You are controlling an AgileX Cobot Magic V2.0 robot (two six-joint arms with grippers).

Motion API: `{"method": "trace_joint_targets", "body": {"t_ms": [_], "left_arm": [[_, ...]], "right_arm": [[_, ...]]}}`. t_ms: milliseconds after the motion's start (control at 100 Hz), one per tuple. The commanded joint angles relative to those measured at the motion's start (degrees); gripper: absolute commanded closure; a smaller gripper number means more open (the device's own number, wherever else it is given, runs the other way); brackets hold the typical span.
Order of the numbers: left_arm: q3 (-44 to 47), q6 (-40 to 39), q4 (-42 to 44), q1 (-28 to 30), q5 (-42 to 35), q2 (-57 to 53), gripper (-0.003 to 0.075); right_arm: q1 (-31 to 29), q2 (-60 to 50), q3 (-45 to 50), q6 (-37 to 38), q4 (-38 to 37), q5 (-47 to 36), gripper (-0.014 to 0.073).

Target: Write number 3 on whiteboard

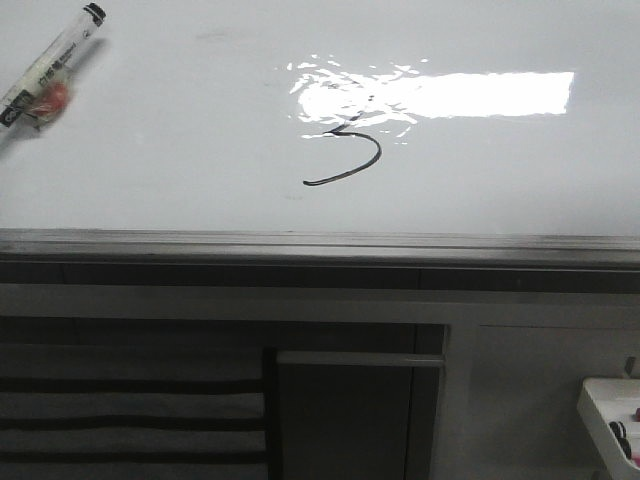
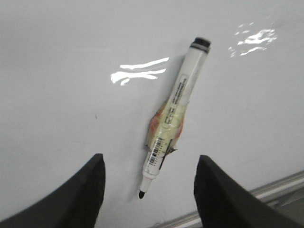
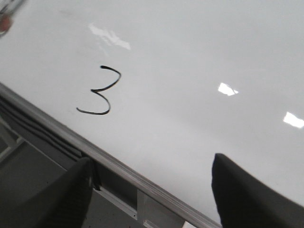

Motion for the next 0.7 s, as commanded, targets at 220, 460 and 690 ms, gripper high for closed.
{"method": "trace_joint_targets", "body": {"t_ms": [220,460,690], "left_arm": [[3.75,-1.12,-1.78,4.71,6.25,-20.53,0.0524],[13.92,-1.12,-12.14,5.21,-2.03,-30.49,0.0739],[18.38,-1.12,-12.29,5.21,-2.03,-31.04,0.0739]], "right_arm": [[-6.26,-9.36,7.24,4.4,6.09,-5.79,0.0381],[-6.26,-15.69,12.56,4.96,9.22,-8.12,0.0672],[-6.26,-15.93,12.81,4.96,8.93,-3.62,0.0672]]}}
